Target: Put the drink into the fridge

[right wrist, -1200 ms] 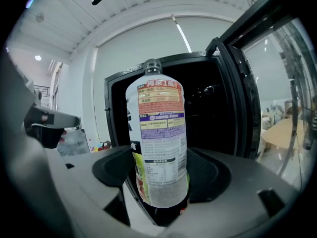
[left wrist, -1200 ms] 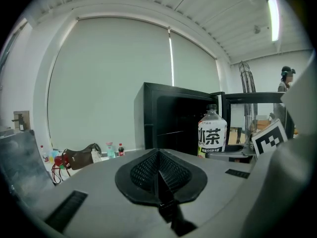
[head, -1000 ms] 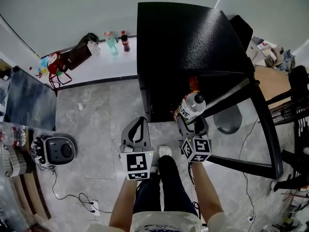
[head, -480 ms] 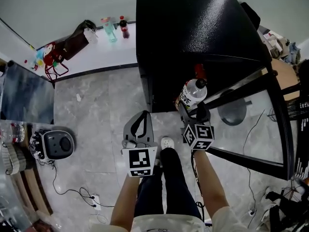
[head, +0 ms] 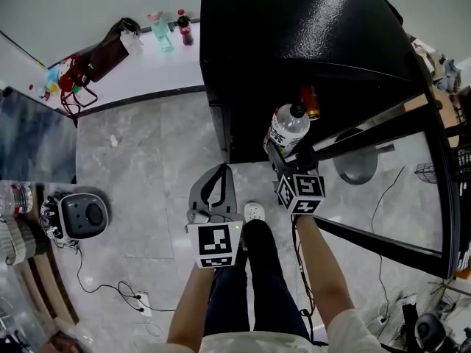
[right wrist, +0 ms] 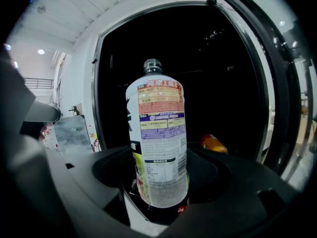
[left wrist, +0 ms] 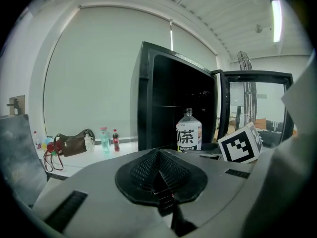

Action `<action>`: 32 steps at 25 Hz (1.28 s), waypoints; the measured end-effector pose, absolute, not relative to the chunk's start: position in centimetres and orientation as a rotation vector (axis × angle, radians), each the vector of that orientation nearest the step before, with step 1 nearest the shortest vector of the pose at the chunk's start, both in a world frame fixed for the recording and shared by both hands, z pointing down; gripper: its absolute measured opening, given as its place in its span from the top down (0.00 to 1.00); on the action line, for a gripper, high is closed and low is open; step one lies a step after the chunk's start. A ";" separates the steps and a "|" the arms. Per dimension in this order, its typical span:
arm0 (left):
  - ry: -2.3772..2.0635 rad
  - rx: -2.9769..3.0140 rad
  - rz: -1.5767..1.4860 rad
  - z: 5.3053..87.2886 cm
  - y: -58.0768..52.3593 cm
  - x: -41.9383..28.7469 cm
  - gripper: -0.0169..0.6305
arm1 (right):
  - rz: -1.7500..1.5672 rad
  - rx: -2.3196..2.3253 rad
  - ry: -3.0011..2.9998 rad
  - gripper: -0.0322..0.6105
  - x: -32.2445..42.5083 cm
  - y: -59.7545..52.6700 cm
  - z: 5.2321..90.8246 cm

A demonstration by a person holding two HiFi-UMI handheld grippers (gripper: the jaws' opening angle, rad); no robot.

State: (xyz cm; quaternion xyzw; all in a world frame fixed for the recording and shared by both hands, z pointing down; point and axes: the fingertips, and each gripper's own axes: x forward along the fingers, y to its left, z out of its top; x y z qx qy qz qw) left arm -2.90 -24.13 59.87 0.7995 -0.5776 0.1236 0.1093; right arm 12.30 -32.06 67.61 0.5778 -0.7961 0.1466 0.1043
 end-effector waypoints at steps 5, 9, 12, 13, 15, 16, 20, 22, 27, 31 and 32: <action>-1.692 2.351 0.365 61.3 -24.5 -2.7 0.97 | 0.447 1.703 -2.337 0.43 12.4 -33.1 69.3; -1.691 2.345 0.362 61.9 -24.7 -2.9 0.97 | 0.452 1.712 -2.326 0.43 12.3 -33.9 70.1; -1.693 2.344 0.357 62.0 -24.8 -3.2 0.97 | 0.452 1.714 -2.317 0.43 12.0 -34.6 70.6; -1.694 2.345 0.356 62.0 -24.9 -3.3 0.97 | 0.453 1.715 -2.315 0.43 11.9 -34.9 70.7; -1.697 2.348 0.354 61.9 -25.0 -3.4 0.97 | 0.463 1.718 -2.313 0.43 11.6 -35.4 71.0; -1.696 2.349 0.354 61.9 -25.0 -3.4 0.97 | 0.468 1.718 -2.311 0.43 11.6 -35.6 71.2; -1.692 2.353 0.350 61.8 -24.8 -3.5 0.97 | 0.460 1.708 -2.285 0.43 11.4 -36.0 72.1; -1.696 2.345 0.350 61.8 -24.8 -3.7 0.97 | 0.463 1.722 -2.282 0.43 11.3 -36.3 72.1; -1.699 2.342 0.348 61.8 -24.8 -3.8 0.97 | 0.459 1.721 -2.295 0.43 10.9 -36.8 72.6; -1.698 2.334 0.342 61.9 -25.0 -3.8 0.97 | 0.447 1.701 -2.302 0.43 10.6 -37.0 73.0; -1.698 2.334 0.343 61.9 -25.0 -3.8 0.97 | 0.446 1.697 -2.305 0.43 10.5 -37.2 72.9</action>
